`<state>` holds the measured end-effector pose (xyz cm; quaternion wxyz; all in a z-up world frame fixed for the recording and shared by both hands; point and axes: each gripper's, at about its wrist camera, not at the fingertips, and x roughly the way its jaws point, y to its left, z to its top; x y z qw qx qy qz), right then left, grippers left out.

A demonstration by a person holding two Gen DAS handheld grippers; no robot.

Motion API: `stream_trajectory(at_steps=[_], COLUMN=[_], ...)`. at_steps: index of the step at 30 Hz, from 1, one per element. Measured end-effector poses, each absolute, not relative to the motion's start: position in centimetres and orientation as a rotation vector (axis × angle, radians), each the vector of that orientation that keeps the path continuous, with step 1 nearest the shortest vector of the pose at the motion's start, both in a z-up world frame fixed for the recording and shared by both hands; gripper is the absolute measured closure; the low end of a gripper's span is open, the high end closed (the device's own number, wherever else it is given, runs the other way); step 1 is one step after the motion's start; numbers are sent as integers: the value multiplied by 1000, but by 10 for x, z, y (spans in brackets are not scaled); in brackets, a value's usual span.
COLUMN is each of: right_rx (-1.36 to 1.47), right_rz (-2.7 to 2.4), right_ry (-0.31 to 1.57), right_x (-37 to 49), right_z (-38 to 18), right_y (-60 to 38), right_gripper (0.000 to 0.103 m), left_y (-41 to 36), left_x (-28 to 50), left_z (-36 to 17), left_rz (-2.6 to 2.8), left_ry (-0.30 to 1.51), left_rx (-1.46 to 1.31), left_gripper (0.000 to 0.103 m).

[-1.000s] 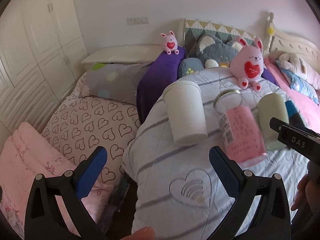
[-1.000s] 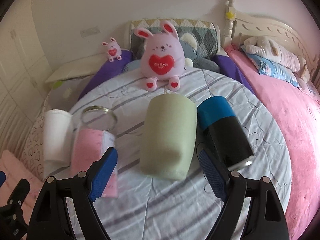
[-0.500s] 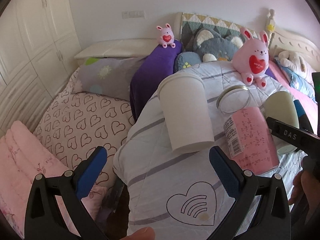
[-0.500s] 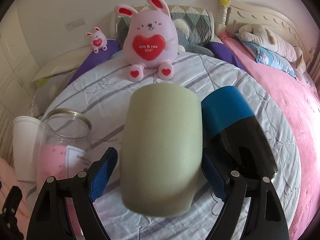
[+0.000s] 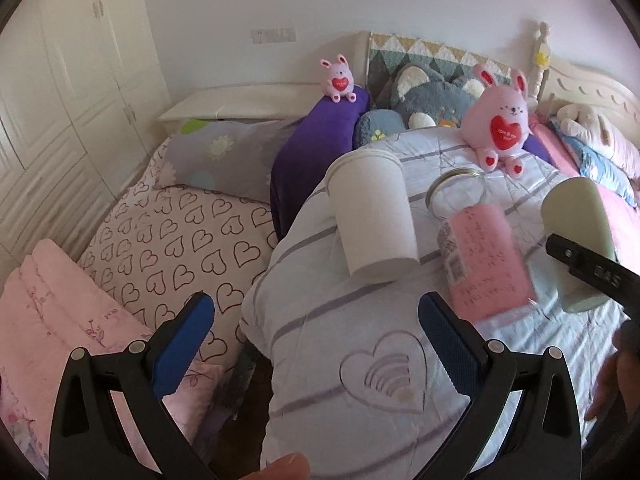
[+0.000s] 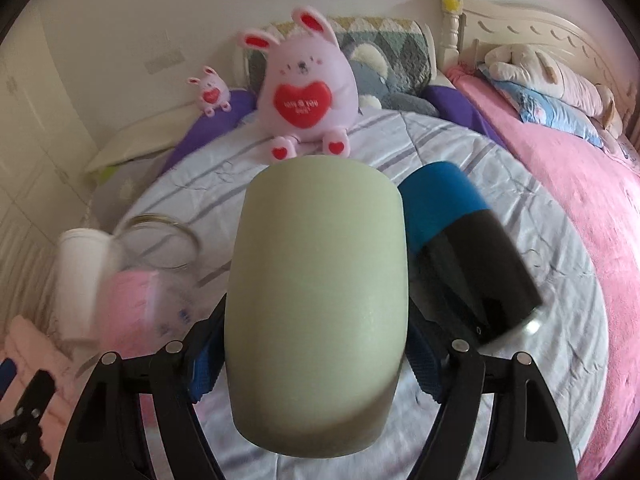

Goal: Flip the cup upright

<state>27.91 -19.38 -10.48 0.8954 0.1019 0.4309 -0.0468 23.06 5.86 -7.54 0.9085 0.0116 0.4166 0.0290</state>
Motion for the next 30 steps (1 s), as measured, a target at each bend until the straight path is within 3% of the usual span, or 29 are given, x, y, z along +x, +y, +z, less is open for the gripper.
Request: stream_trajectory(at_steps=[6,13,22,30], right_rx=[241,276,221,195], right_rz=[-31,4,-3,56], right_ry=[877,928,960,928], right_x=[209,144,132,114], right_z=[-87,-108,-138,-125], right_y=[-192,-186,-171,-169], right_gripper=[25,25,24,19], left_y=[54,48,41,40], left_x=[189,131,85,61], left_z=[-62,-61,-58,-47], left_rz=[66,72,101,124], left_ry=[840,848,863,843], left_rx=[36,51,76,84], left_gripper=[0,0,0,0])
